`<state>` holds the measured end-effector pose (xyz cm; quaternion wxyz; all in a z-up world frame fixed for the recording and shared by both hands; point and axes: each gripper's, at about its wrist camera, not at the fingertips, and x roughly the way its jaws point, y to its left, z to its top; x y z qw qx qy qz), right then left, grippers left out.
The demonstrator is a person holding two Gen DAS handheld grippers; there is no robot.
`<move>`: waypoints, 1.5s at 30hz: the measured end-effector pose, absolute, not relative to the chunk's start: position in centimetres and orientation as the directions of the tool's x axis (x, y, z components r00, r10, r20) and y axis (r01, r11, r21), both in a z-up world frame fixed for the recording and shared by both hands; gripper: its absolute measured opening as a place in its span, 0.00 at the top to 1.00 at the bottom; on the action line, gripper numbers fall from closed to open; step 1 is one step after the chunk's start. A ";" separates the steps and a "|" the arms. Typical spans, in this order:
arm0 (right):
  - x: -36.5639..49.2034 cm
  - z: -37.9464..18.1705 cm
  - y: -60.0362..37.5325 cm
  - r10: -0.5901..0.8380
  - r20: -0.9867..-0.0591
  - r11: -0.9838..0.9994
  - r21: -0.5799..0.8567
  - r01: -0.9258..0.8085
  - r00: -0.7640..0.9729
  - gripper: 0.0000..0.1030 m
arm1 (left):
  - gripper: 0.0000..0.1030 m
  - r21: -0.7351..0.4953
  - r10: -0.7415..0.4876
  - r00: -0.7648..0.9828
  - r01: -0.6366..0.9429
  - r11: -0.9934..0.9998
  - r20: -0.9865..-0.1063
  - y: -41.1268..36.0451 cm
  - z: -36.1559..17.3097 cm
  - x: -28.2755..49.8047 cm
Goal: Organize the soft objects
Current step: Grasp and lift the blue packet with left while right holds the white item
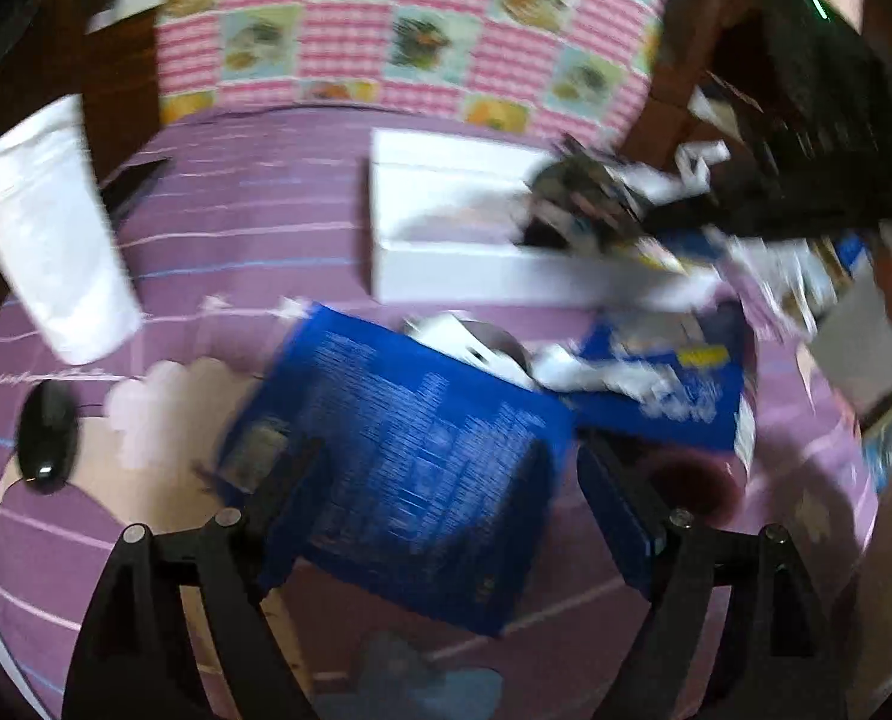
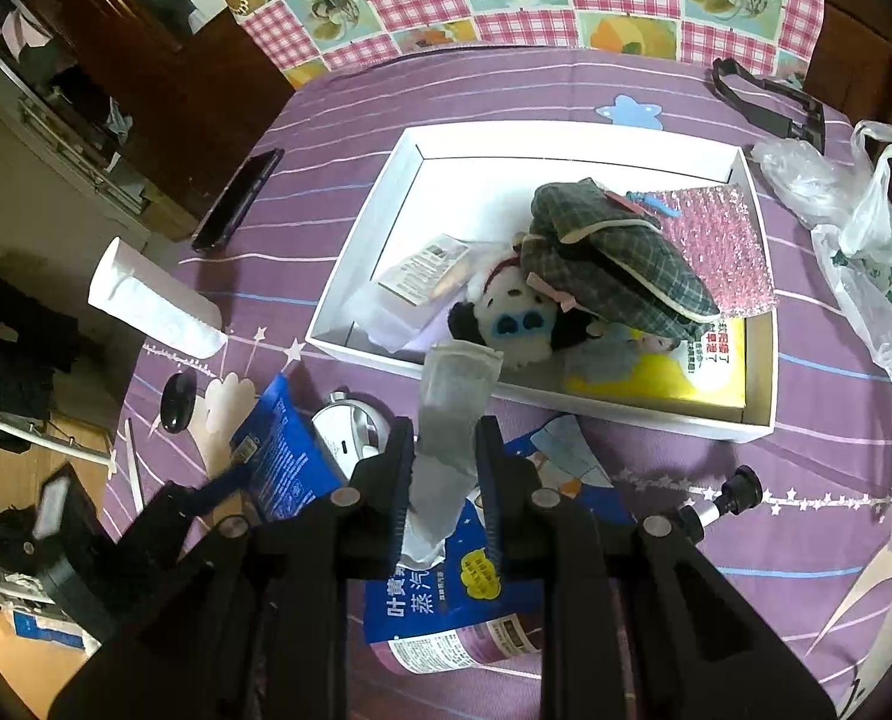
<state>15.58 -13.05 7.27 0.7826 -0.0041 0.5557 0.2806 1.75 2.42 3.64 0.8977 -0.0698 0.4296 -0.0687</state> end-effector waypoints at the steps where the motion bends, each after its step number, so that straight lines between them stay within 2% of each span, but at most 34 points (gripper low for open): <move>1: 15.6 7.3 -13.1 0.436 -0.872 0.842 0.308 -0.443 0.223 0.78 | 0.18 -0.173 -0.181 0.613 0.073 0.982 -0.769 2.1 3.4 1.8; 4: 15.7 7.3 -13.2 0.439 -0.871 0.841 0.311 -0.442 0.222 0.78 | 0.16 -0.130 -0.159 0.594 0.092 0.987 -0.789 1.2 2.9 1.6; 8: 15.7 7.2 -13.2 0.437 -0.872 0.842 0.311 -0.442 0.219 0.78 | 0.03 -0.068 -0.100 0.567 0.077 0.995 -0.817 0.6 2.0 2.2; 10: 15.7 7.2 -13.1 0.436 -0.874 0.842 0.311 -0.441 0.216 0.78 | 0.02 -0.013 -0.037 0.565 0.048 0.999 -0.824 0.3 1.5 2.4; 13: 15.6 7.1 -13.0 0.434 -0.875 0.842 0.308 -0.444 0.215 0.78 | 0.03 -0.049 -0.055 0.575 0.026 0.998 -0.816 1.1 1.6 2.3; 16: 15.6 7.1 -12.9 0.435 -0.875 0.840 0.308 -0.447 0.214 0.78 | 0.10 -0.124 -0.096 0.596 -0.006 0.992 -0.797 2.6 1.8 2.2; 19: 15.6 7.1 -12.9 0.435 -0.875 0.840 0.309 -0.447 0.213 0.78 | 0.21 -0.159 -0.110 0.609 -0.028 0.987 -0.786 3.5 2.0 2.1; 22: 15.5 7.1 -12.9 0.438 -0.874 0.838 0.311 -0.448 0.212 0.78 | 0.40 -0.137 -0.078 0.622 -0.048 0.989 -0.779 3.4 2.2 1.9; 25: 15.4 7.3 -12.9 0.445 -0.870 0.834 0.317 -0.452 0.212 0.78 | 0.50 -0.105 -0.040 0.625 -0.068 0.992 -0.779 3.3 2.2 2.0; 27: 15.3 7.4 -12.9 0.452 -0.867 0.831 0.322 -0.455 0.212 0.78 | 0.73 -0.087 -0.004 0.629 -0.101 0.991 -0.777 3.6 2.2 1.9; 28: 15.3 7.4 -12.9 0.454 -0.865 0.829 0.324 -0.456 0.211 0.78 | 0.76 -0.084 0.012 0.629 -0.123 0.989 -0.777 4.0 2.2 2.0; 30: 15.2 7.5 -12.8 0.460 -0.863 0.826 0.328 -0.459 0.209 0.78 | 0.78 -0.107 0.007 0.631 -0.142 0.984 -0.775 4.6 2.2 2.0; 34: 14.9 7.8 -12.5 0.470 -0.859 0.816 0.334 -0.472 0.205 0.78 | 0.81 -0.070 0.063 0.653 -0.176 0.982 -0.755 4.6 3.0 1.8; 45: 15.1 8.2 -13.1 0.493 -0.847 0.811 0.366 -0.456 0.199 0.78 | 0.81 -0.020 0.143 0.714 -0.215 0.976 -0.685 4.3 7.2 2.9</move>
